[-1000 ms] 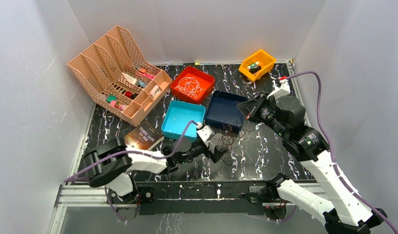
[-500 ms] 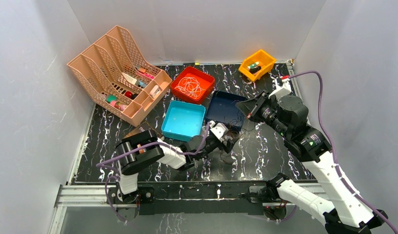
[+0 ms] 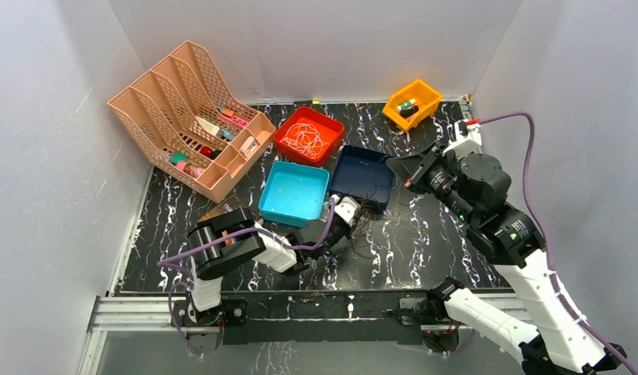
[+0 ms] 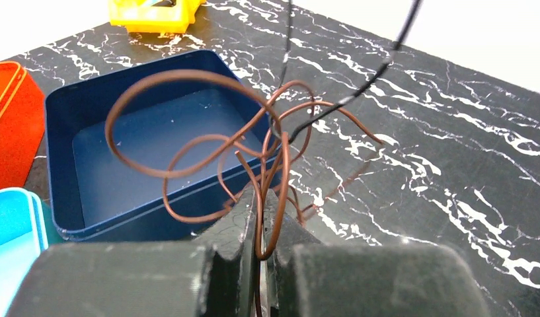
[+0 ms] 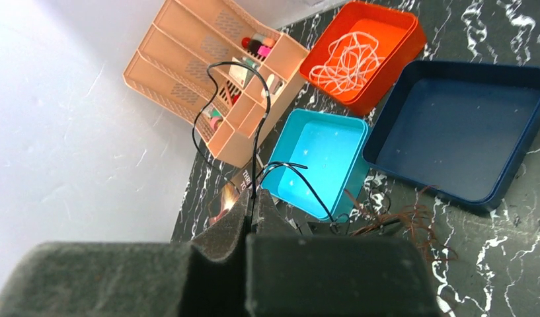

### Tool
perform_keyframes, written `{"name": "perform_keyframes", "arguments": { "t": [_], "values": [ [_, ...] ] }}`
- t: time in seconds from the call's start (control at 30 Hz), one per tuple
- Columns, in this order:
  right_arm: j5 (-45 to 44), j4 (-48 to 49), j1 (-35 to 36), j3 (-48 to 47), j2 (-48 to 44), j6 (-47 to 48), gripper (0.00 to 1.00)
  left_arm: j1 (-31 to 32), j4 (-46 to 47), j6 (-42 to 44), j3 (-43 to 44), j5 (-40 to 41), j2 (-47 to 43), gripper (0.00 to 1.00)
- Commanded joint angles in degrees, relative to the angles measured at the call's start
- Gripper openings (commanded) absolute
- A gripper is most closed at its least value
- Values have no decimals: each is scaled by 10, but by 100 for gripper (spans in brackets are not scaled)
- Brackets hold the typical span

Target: Untangle the cables

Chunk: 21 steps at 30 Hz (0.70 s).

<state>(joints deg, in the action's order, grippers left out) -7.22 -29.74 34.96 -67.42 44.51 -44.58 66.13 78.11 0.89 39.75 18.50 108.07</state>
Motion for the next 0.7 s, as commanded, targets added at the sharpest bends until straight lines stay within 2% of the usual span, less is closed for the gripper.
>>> {"name": "perform_keyframes", "arguments": {
  "t": [0.0, 0.37, 0.67],
  "values": [
    [-52, 4, 1, -60, -14, 39, 0, 2, 18, -4, -21, 18, -42, 0],
    [-205, -21, 2, -174, -19, 173, 0, 4, -250, -88, -59, 28, -177, 0],
    [-254, -13, 2, -198, -24, 229, 0, 7, -373, -130, -101, 53, -260, 0]
  ]
}}
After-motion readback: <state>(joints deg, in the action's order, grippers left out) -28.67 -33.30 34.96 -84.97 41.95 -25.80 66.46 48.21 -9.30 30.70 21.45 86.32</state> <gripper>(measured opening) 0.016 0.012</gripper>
